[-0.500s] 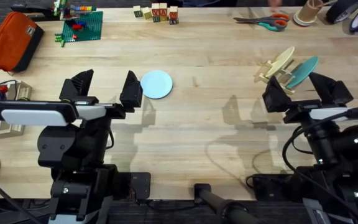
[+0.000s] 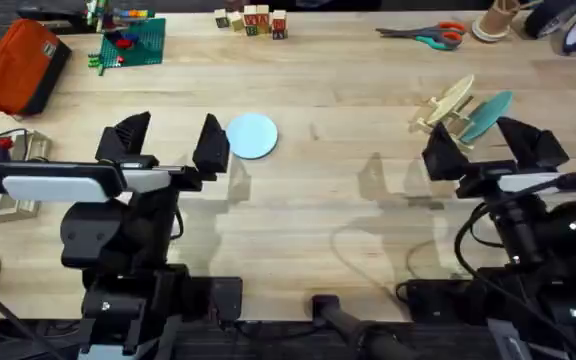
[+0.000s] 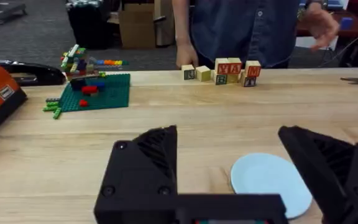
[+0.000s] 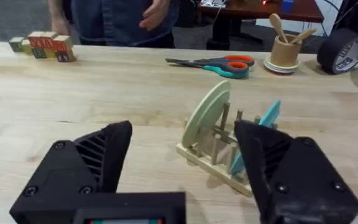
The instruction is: Pick up the plates from the table one by one and place each into a slot on the dish rack.
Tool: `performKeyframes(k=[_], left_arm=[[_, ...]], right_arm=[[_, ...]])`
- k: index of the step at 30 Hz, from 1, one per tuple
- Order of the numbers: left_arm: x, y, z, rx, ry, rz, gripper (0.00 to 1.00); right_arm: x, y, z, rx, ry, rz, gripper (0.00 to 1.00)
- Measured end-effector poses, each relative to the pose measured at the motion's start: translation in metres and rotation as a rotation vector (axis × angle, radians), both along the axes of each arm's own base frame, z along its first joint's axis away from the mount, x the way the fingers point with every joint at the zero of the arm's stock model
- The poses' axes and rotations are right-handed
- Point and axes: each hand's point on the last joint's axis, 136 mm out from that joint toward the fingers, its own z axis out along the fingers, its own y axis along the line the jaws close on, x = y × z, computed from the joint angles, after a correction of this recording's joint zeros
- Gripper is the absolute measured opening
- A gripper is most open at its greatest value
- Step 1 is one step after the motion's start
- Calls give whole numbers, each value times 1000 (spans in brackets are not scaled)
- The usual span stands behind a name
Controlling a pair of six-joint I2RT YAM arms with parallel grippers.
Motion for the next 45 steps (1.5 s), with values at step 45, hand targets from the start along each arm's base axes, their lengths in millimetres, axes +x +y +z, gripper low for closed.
performKeyframes(k=[45], left_arm=[[64,-34,94,-150,777,-180,992]], right_arm=[[28,-1,139,2,398,-3,994]])
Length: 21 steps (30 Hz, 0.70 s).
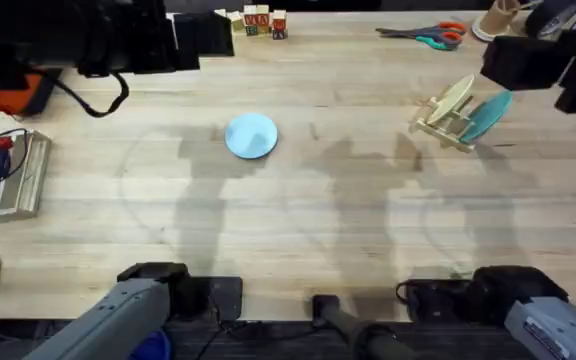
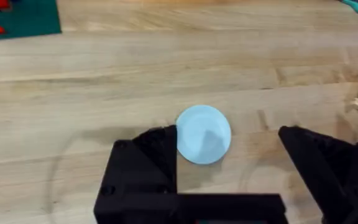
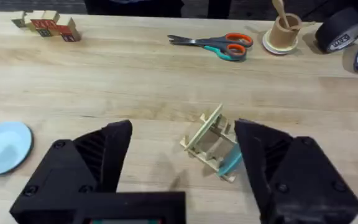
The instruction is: Pick up the plates from the table one by one and place each into a slot on the dish rack.
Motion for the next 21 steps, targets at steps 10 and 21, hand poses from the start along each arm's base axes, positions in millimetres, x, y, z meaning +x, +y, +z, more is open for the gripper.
performKeyframes(k=[10,21], left_arm=[[-4,31,7,-212,2,33,992],[14,22,-29,-467,161,-55,993]], right_arm=[[0,0,0,-13,0,7,994],[0,0,0,-16,0,8,995]])
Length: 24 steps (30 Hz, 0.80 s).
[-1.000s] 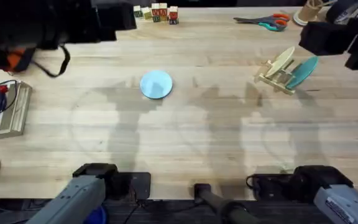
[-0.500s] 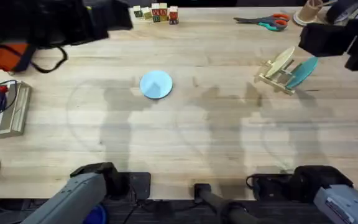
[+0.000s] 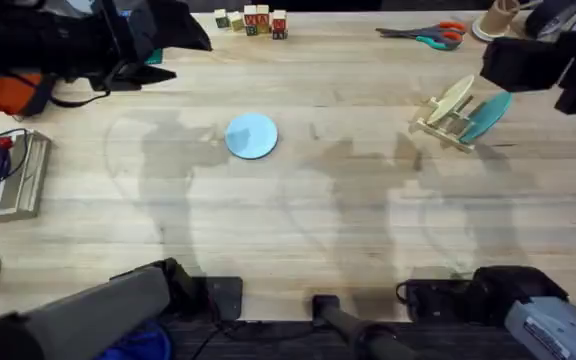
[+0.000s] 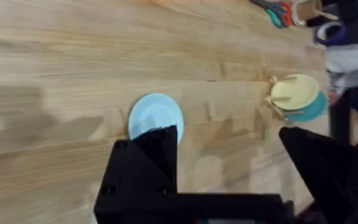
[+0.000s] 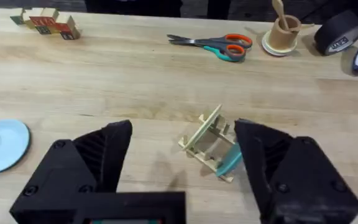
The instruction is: Pick up the plates from the table one by one and place each into a slot on the dish rack.
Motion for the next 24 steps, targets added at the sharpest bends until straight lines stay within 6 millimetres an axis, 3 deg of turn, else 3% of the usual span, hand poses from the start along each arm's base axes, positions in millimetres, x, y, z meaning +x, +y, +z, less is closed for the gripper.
performKeyframes(k=[2,3,9,11,24], left_arm=[[1,-3,-4,-31,18,-13,975],[1,-4,-5,-43,27,-17,913],[2,-7,-8,-72,41,-32,230],[2,-8,-8,-75,37,-37,64],[-5,-11,-10,-69,39,-72,40]], right_arm=[[0,0,0,0,0,0,992],[0,0,0,0,0,0,992],[0,0,0,0,1,0,993],[0,0,0,0,1,0,993],[0,0,0,0,2,0,994]])
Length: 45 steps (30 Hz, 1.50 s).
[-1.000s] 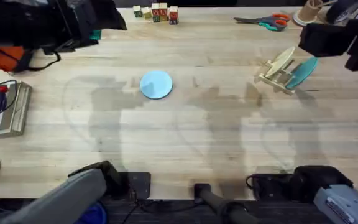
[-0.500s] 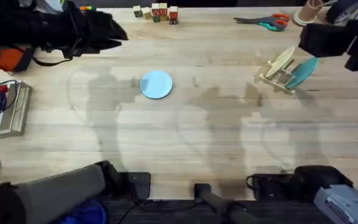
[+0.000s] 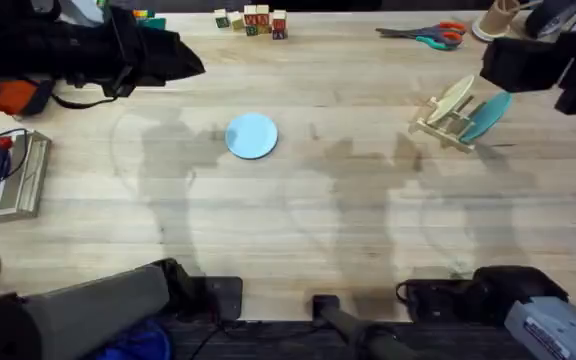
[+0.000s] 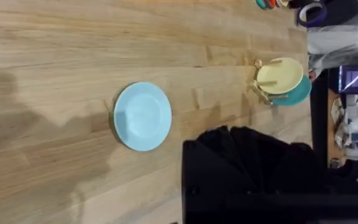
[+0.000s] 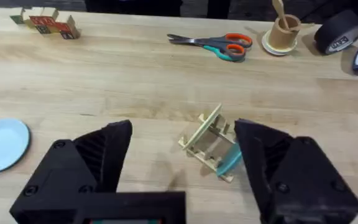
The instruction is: Pick up the plates from the table one by one and place each into a slot on the dish rack.
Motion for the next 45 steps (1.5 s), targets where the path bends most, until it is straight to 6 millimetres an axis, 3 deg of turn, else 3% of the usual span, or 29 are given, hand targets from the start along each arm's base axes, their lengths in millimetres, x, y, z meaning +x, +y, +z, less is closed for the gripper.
performKeyframes(k=[15,26,45], left_arm=[[-4,-4,-4,78,-99,-126,40],[9,-2,-55,-2,52,-161,38],[14,-3,-118,-70,195,-224,38]], right_arm=[[0,0,0,0,0,0,995],[0,0,0,0,0,0,995],[0,0,0,0,0,0,995]])
